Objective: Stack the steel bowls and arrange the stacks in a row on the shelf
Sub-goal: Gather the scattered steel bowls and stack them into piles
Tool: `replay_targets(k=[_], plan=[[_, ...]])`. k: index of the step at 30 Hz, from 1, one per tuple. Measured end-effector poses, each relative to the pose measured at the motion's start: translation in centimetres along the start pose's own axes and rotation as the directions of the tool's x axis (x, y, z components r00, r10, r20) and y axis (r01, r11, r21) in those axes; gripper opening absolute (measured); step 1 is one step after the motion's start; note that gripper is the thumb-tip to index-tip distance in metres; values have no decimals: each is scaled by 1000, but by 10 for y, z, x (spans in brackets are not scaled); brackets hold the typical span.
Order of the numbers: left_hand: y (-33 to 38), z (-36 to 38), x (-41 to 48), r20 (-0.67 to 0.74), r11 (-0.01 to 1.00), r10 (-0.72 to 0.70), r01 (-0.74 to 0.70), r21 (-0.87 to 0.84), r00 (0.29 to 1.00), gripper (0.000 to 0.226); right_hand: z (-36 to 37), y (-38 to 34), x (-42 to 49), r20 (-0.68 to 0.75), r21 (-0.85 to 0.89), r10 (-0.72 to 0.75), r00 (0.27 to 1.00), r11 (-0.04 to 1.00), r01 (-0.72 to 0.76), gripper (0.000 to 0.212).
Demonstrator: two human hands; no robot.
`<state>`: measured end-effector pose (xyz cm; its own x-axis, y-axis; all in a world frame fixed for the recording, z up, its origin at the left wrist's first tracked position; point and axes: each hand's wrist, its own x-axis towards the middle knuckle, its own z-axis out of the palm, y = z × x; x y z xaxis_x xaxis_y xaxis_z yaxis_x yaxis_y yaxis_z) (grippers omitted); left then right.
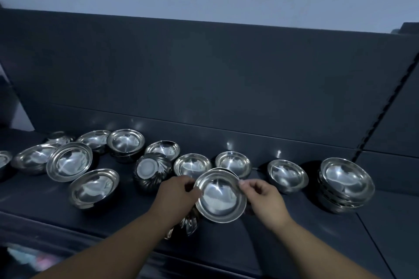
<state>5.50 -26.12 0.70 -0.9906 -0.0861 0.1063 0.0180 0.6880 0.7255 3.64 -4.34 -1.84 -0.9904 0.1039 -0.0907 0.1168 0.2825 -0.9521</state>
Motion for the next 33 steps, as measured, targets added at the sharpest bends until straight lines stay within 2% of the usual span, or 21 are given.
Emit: replay_targets(k=[2,4,7,10,13,16,18,22,29,33], plan=[[0,-2,1,-41,1000,-20,20,1,999,11,-2,0,8,-82,-55,-9,997,998,4,23],[1,-3,1,-71,999,-41,41,-1,997,8,-4,4,16,-106,-157,-2,994,988,-15,16],[1,-5,1,-113,997,-69,65,-32,991,8,2,17,25,36,-243,90,995,967,-79,28],[0,-7,-1,-148,996,-84,78,-45,985,11,9,22,24,149,-135,178,973,978,-159,21],[1,-6,-2,-142,996,-84,78,-52,986,11,6,20,23,154,-38,213,965,977,-210,19],[7,3,-1,-112,996,-77,71,-57,991,11,-15,21,19,125,-57,221,967,975,-215,16],[28,33,-1,-28,999,-29,28,-28,999,14,-57,32,7,61,-26,233,971,972,-232,14],[48,62,-1,53,1000,-29,29,6,998,20,-88,48,3,88,-31,279,956,960,-277,12],[40,70,0,46,994,-62,58,89,997,25,-80,44,3,184,32,276,943,958,-286,7],[36,72,3,60,989,-73,64,133,996,24,-79,46,3,190,14,250,950,966,-257,8]])
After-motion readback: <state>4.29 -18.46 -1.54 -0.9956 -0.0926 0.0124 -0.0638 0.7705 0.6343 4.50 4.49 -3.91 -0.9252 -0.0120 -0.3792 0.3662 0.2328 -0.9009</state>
